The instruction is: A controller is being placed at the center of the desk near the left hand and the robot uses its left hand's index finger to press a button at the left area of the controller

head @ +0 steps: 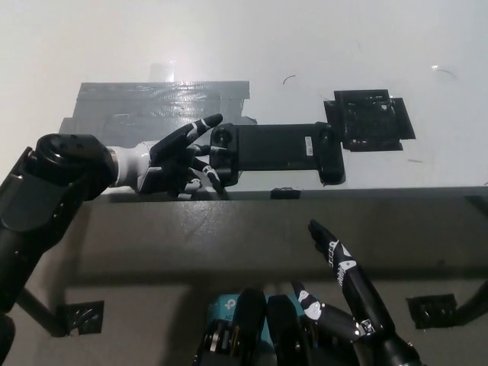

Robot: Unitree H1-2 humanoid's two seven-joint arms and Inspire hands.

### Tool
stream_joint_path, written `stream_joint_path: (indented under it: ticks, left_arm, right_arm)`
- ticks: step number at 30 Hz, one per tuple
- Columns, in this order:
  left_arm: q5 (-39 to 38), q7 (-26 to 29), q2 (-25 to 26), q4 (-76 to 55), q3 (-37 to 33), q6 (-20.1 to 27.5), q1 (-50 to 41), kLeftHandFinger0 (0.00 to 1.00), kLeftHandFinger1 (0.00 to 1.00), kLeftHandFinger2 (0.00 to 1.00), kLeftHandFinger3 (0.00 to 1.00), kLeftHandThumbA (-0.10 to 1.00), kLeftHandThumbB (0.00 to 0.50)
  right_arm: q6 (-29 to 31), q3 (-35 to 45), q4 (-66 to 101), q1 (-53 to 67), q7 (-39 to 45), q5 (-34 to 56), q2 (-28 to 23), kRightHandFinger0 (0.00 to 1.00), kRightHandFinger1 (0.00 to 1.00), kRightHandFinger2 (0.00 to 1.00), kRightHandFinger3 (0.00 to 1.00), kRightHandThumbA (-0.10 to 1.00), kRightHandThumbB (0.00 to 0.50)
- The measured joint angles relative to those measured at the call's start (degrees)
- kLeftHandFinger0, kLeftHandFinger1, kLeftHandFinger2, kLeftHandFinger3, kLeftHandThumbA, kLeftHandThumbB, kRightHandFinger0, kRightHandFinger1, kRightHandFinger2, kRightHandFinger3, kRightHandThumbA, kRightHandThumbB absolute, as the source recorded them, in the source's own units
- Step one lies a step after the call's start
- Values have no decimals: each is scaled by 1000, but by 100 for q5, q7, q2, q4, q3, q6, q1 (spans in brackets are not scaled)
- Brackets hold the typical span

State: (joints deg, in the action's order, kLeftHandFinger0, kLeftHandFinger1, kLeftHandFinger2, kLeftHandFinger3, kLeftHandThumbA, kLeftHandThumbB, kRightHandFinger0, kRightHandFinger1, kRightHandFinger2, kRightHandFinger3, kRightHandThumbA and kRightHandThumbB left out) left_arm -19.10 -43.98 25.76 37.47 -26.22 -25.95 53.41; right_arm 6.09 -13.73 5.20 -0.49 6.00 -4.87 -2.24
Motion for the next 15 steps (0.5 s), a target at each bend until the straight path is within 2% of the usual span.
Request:
stream_joint_path:
  ticks: [3,5,7,9,10,13,14,15]
  left_arm:
    - [-60,-58,49,60,-28,-1,4,0,0,354,1000,1000,463]
    - [-109,-133,90,115,-56,-3,8,0,0,348,1000,1000,464]
    - [-223,-243,128,265,-90,-6,65,0,0,299,1000,1000,471]
    - [-293,-321,159,372,-95,-8,138,0,0,284,1000,1000,492]
    - [-316,-349,180,400,-105,-8,173,0,0,285,1000,1000,480]
    - [-358,-385,256,371,-138,-8,239,0,0,332,1000,1000,477]
    - [-373,-385,281,347,-155,-9,247,0,21,398,1000,1000,458]
    - [-391,-385,312,331,-176,-9,247,0,24,413,1000,1000,463]
  right_arm:
    - [0,-1,0,0,1,-9,0,1000,1000,1000,1000,535,186]
    - [0,-2,1,0,3,-14,1,1000,1000,1000,1000,532,189]
    - [-1,-1,1,-3,6,-21,1,1000,1000,1000,1000,529,191]
    - [-1,-2,2,-5,13,-26,1,1000,1000,1000,1000,521,190]
    - [-1,-2,1,-5,15,-27,0,1000,1000,1000,1000,518,190]
    - [-1,1,3,-7,22,-28,-3,1000,1000,1000,1000,511,193]
    - [-1,1,3,-7,27,-28,-7,1000,1000,1000,1000,508,196]
    - [-1,1,3,-8,32,-29,-7,1000,1000,1000,1000,505,195]
